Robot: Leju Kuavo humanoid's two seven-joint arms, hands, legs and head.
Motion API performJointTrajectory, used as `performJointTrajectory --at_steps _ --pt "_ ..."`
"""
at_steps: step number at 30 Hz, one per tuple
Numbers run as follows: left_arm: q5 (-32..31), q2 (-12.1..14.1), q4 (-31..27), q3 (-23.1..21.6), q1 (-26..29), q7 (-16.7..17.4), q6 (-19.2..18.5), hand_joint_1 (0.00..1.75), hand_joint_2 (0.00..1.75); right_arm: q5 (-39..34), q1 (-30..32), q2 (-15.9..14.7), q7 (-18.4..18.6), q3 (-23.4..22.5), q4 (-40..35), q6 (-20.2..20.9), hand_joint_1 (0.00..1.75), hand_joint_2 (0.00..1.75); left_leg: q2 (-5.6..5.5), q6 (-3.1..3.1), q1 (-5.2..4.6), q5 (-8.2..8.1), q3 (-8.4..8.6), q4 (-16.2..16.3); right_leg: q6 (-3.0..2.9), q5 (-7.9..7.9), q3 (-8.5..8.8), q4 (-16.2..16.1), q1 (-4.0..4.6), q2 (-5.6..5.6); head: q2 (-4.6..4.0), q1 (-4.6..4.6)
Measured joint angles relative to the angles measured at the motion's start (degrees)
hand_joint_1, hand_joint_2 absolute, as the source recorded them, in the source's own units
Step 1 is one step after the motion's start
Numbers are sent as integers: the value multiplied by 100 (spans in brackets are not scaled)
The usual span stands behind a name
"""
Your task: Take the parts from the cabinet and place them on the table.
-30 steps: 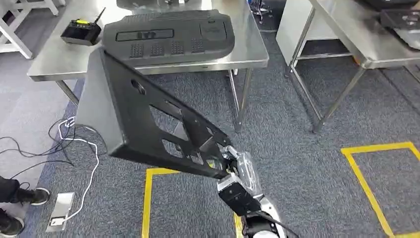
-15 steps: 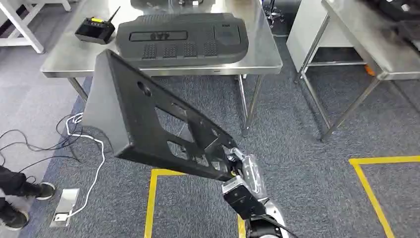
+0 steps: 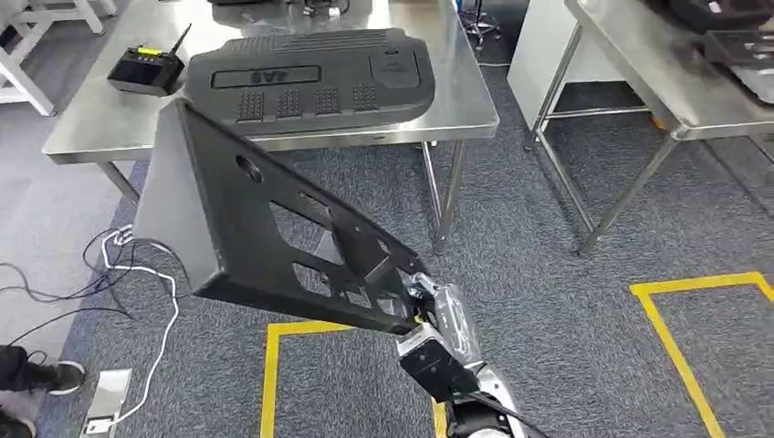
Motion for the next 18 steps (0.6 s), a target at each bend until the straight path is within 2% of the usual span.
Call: performJointTrajectory --at_steps 2,4,5,7,8,9,10,11,12,13,14,16,17,18 --pt "-11 0 0 -2 12 -2 -13 0 175 15 5 -9 20 0 -7 -9 175 175 -1 63 -34 -17 0 -10 63 5 25 -53 -13 0 0 29" --pt "-35 0 0 -2 -3 -2 -20 0 175 31 12 -28 50 2 -17 -17 175 175 13 150 9 14 63 -102 131 -97 39 63 -28 -18 0 42" --pt "-39 0 0 -2 -12 -2 -22 0 175 39 9 -39 51 4 -28 -17 175 175 18 197 9 7 78 -115 140 -270 -103 354 -24 -20 0 86" --pt "-41 0 0 -4 -15 -2 -35 0 175 44 19 -50 64 7 -35 -20 175 175 27 225 -6 -11 80 -111 161 -666 -576 1238 -24 -19 0 160" --pt "-41 0 0 -4 -12 -2 -37 0 175 44 36 -57 70 9 -35 -20 175 175 27 240 -16 -22 85 -109 166 -777 -810 1638 -24 -19 0 186" --pt "-39 0 0 -4 -12 -2 -37 0 175 44 48 -70 70 11 -35 -20 175 175 26 251 -26 -35 98 -108 160 -732 -933 1791 -23 -19 0 208" --pt "-39 0 0 -7 -11 -2 -37 0 175 44 53 -77 72 15 -35 -20 175 175 23 250 -32 -51 125 -108 144 -531 -902 1629 -21 -19 0 232" --pt "-39 0 0 -7 -11 -2 -37 0 175 46 52 -83 72 18 -35 -20 175 175 16 248 -37 -74 164 -108 112 -254 -748 1250 -17 -19 0 256" --pt "-39 0 0 -7 -13 -2 -37 0 175 46 50 -85 72 20 -37 -20 175 175 13 238 -43 -105 218 -108 73 73 -509 691 -10 -20 0 287" --pt "-41 0 0 -7 -13 -4 -37 0 175 48 48 -87 72 24 -37 -22 175 175 12 221 -44 -137 261 -108 26 304 -308 197 4 -24 0 311" --pt "-41 -4 0 -15 -22 -4 -37 0 175 54 45 -92 75 31 -37 -24 175 175 16 187 -67 -161 268 -102 7 204 -244 108 47 -35 0 296" --pt "-50 -4 0 -37 -26 -4 -37 0 175 85 45 -98 77 35 -55 -41 175 175 17 131 -49 -167 259 -119 -11 195 -230 11 71 -17 0 304" --pt "-59 -4 0 -48 -27 -4 -39 0 175 94 45 -101 86 35 -55 -50 175 175 27 101 -41 -166 276 -148 -32 185 -229 10 77 -10 0 295" --pt "-63 -4 0 -55 -39 -4 -46 0 175 103 47 -101 90 35 -61 -55 175 175 28 65 -67 -180 303 -155 -63 201 -201 -52 38 -7 0 291"
